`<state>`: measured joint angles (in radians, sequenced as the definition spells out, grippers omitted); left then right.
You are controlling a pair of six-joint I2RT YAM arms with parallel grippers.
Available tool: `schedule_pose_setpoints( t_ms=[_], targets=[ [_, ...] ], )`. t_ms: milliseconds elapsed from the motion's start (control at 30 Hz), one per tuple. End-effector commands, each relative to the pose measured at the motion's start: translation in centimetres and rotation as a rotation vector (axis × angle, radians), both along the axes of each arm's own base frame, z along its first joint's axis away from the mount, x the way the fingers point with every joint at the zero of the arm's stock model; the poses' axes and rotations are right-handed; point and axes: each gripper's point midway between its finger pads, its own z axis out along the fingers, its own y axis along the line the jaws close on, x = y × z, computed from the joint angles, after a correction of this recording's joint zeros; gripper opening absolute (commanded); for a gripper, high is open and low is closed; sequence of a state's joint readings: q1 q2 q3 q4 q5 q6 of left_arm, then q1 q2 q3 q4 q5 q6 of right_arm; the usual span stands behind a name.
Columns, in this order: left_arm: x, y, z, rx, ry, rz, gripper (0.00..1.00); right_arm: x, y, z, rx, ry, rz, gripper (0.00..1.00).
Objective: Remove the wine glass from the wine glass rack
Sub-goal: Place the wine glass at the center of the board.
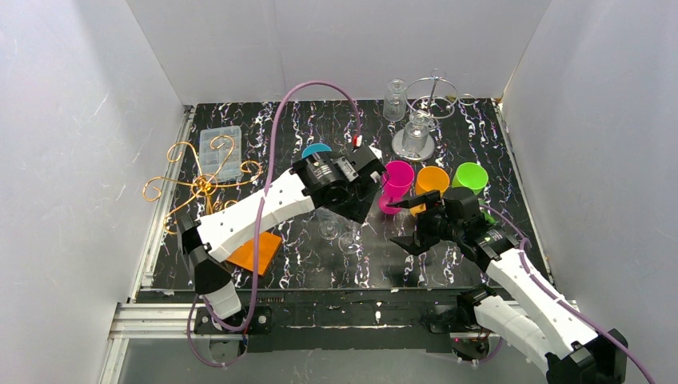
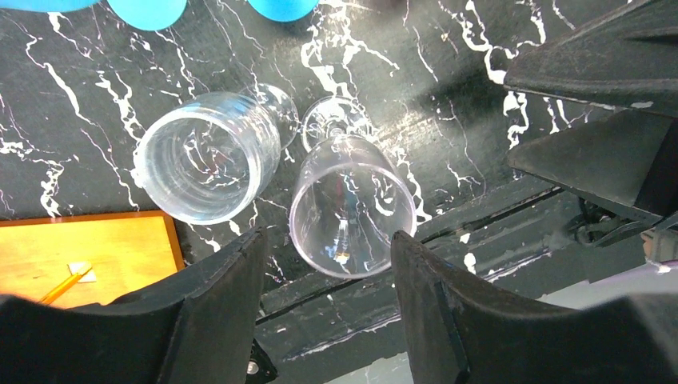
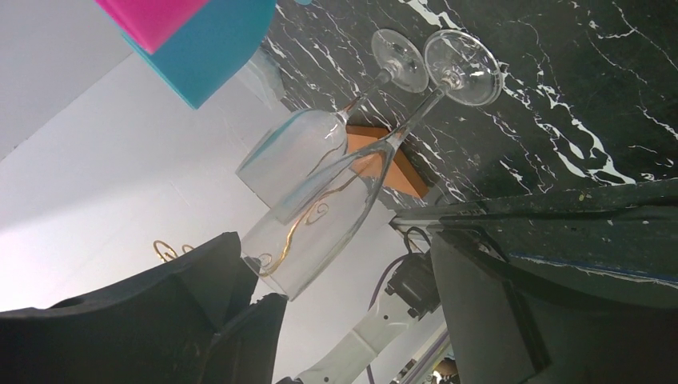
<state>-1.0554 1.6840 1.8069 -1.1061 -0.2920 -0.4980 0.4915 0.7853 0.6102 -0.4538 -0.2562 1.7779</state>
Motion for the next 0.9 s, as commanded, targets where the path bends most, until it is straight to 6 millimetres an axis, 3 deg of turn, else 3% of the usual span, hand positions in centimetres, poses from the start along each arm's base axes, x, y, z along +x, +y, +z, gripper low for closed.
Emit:
schedule_pose_setpoints(
  t_ms=[0, 233, 500, 800, 867],
  targets=[
    [0.2, 1.1, 1.9, -0.044, -0.049, 0.022, 0.57, 0.6, -0.3, 1.9, -0.047, -0.057, 0.002, 0.98],
    [0.2, 1.3, 2.2, -0.062, -0.054, 0.019, 0.57, 1.4, -0.8, 4.6, -0.147, -0.157, 0.045, 0.99],
    [0.0, 1.1, 4.4, -0.140, -0.078, 0.005, 0.59, 2.7, -2.6, 9.8, -0.397, -0.330, 0.136, 0.98],
    [0.8, 1.2, 8.9, -0.332, -0.126, 0.002, 0.76, 7.6, -6.2, 18.3, -0.830, -0.631, 0.214, 0.98],
    [1.4, 1.3, 10.1, -0.379, -0.147, 0.000, 0.82, 9.0, -6.6, 19.1, -0.917, -0.661, 0.238, 0.98]
  ],
)
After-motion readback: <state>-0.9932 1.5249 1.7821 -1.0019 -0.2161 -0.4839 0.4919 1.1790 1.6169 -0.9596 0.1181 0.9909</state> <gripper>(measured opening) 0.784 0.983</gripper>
